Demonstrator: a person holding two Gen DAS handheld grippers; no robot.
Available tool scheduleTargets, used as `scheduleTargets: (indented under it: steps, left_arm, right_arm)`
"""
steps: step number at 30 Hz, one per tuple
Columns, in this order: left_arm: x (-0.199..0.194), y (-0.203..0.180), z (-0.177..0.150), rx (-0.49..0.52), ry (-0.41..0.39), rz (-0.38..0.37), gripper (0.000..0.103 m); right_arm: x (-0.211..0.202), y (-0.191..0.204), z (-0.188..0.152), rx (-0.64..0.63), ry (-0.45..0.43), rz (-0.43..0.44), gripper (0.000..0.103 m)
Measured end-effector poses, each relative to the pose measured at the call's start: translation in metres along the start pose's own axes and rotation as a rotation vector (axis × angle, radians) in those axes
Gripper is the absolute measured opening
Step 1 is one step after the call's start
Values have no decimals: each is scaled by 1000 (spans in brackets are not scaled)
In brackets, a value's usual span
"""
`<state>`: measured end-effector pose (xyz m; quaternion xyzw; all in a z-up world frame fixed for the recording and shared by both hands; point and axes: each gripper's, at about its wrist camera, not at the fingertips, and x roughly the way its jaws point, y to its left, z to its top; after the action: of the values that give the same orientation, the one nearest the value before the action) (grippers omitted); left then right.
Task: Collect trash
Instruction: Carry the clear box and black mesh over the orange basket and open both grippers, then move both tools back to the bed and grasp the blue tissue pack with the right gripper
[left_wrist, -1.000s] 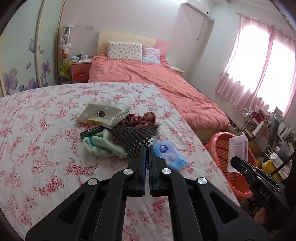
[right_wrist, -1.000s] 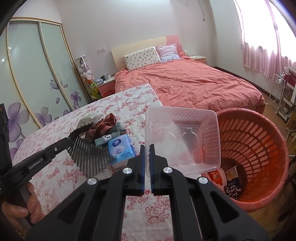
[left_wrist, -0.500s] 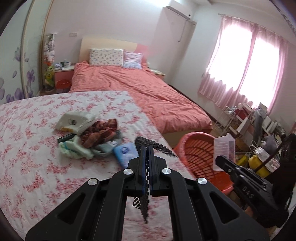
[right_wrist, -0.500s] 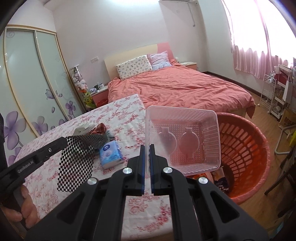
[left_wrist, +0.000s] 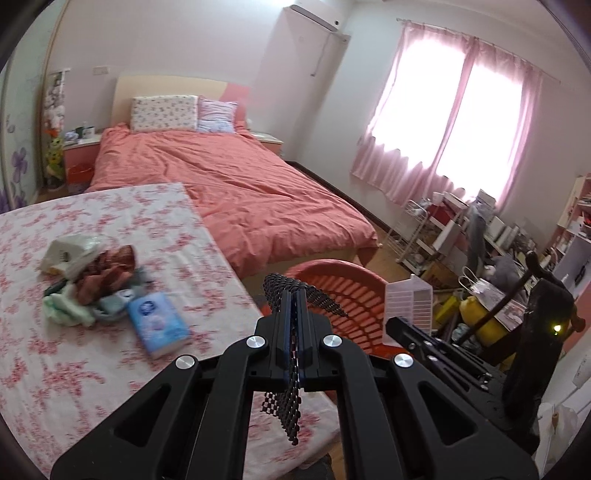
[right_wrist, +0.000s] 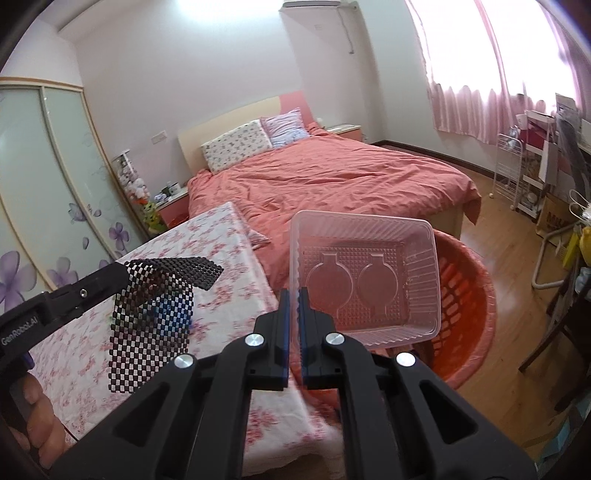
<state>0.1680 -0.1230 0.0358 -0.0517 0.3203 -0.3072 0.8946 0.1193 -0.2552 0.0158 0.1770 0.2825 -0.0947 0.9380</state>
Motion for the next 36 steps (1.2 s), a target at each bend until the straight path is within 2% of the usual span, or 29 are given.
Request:
scheduleTargets:
  steps: [9, 24, 29, 30, 32, 35, 36]
  left_arm:
    - [33, -29, 4, 26, 38, -53, 2]
    - [83, -55, 1, 45, 118, -80, 2]
    - [100, -55, -3, 36, 165, -75, 2]
    - [103, -54, -4, 32, 179, -76, 2]
    - [107, -51, -6, 25, 188, -66, 6]
    - [108, -44, -9, 18, 198, -48, 23]
    - [109, -43, -8, 17, 197, -40, 32]
  right_arm:
    - [13, -41, 2, 55, 7, -39, 5]
    - [45, -81, 9, 104, 34, -46, 5]
    - [52, -87, 11, 102, 33, -51, 11]
    - [53, -87, 11, 103, 33, -54, 16]
    - [54, -90, 10, 107, 31, -67, 24]
    - [54, -96, 6, 123, 35, -85, 27]
    - [54, -99, 5, 127, 37, -90, 27]
